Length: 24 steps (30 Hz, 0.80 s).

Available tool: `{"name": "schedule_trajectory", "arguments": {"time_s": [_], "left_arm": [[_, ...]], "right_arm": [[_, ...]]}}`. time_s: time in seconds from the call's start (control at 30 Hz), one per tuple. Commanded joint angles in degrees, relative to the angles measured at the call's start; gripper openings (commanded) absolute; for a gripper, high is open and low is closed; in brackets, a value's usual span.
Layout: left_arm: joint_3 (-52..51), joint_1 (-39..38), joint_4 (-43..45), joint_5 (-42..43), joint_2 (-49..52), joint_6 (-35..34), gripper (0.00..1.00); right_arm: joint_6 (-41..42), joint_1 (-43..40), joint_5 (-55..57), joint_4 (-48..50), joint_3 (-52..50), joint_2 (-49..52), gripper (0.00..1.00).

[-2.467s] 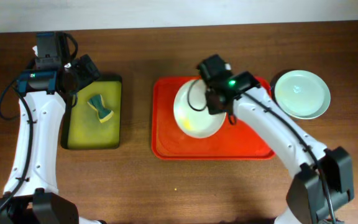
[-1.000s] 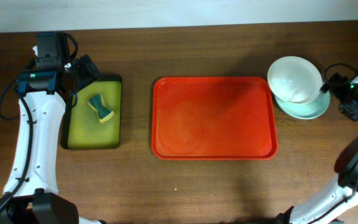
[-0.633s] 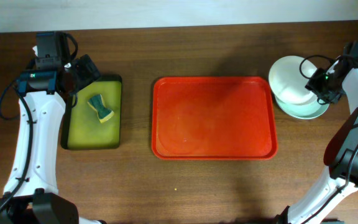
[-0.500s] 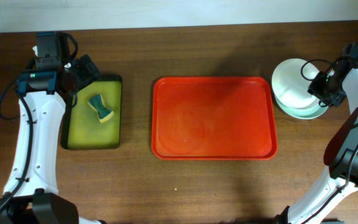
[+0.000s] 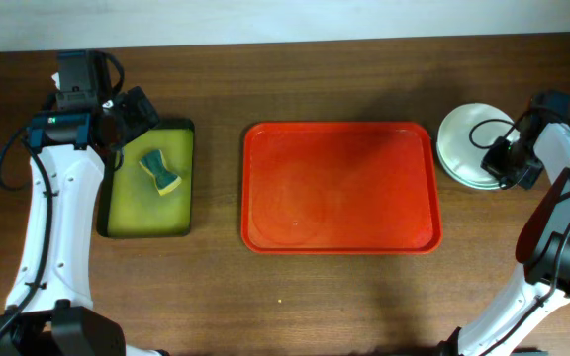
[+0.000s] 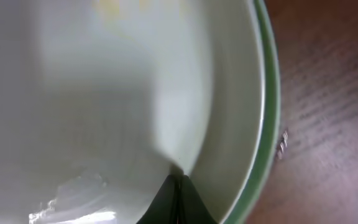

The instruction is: Clean dirty plates on tray and stack at the side

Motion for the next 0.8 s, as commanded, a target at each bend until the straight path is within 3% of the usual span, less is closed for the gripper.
{"name": "schedule_trajectory", "arguments": {"time_s": [0.0, 0.1, 0.13, 0.17, 0.27, 0.3, 0.37, 0.5, 0.77], "left_arm": [[0.5, 0.2, 0.1, 0.1, -0.5, 0.1, 0.99], [0.5, 0.2, 0.1, 0.1, -0.5, 0.1, 0.99], [0.5, 0.2, 0.1, 0.1, -0.5, 0.1, 0.99], [0.5, 0.2, 0.1, 0.1, -0.5, 0.1, 0.99], [0.5, 0.2, 0.1, 0.1, -0.5, 0.1, 0.99], [0.5, 0.2, 0.1, 0.1, -0.5, 0.1, 1.0], [0.5, 0.2, 0.1, 0.1, -0.5, 0.1, 0.99], [0.5, 0.2, 0.1, 0.1, -0.5, 0.1, 0.99], [0.5, 0.2, 0.1, 0.1, -0.5, 0.1, 1.0]], "right_arm": [[-0.1, 0.0, 3.7, -3.3, 3.9, -4.7, 0.04], [-0.1, 0.0, 4.2, -8.5, 6.6, -9.4, 0.08], [-0.1, 0.1, 4.2, -9.9, 6.8, -13.0, 0.13], [-0.1, 0.2, 1.8, -13.8, 6.8, -19.8, 0.38], [-0.1, 1.3, -4.7, -20.2, 6.3, -32.9, 0.49], [-0.1, 3.2, -6.2, -22.1, 5.7, -37.2, 0.99], [-0.1, 10.4, -11.6, -27.8, 4.1, -42.8, 0.99], [-0.1, 23.4, -11.7, -38.5, 3.6, -43.1, 0.99], [-0.8, 25.4, -11.0, -44.6, 3.4, -42.8, 0.99]]}}
